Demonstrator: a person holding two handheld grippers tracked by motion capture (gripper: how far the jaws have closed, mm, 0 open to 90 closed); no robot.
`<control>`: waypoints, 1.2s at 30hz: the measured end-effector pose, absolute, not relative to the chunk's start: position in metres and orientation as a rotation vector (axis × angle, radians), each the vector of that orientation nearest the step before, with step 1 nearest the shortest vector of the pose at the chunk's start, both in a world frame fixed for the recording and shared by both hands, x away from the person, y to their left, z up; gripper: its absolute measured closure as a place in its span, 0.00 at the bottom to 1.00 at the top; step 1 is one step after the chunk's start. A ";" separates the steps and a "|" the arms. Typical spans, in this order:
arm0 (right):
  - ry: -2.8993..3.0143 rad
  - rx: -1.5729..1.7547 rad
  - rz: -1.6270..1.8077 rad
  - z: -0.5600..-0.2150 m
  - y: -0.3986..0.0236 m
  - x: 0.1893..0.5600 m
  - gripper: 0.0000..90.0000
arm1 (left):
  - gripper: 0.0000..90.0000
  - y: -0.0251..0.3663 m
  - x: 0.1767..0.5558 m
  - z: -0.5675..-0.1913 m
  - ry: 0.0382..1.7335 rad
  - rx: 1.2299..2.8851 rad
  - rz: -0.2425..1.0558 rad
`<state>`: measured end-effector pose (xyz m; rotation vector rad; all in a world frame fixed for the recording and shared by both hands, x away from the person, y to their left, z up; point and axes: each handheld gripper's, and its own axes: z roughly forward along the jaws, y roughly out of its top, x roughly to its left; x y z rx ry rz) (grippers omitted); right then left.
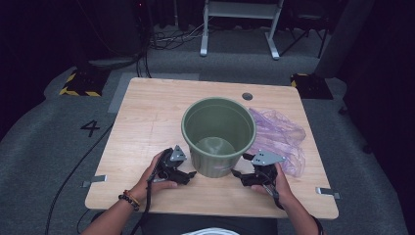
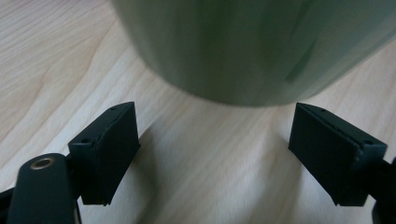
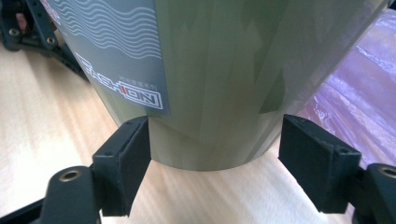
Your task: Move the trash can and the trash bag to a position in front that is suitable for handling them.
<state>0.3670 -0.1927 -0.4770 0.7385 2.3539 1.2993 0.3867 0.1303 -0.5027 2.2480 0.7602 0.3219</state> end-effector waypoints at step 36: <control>2.099 0.877 1.001 -0.439 -0.294 0.388 0.44 | 0.17 0.121 0.444 -0.502 0.877 2.217 0.369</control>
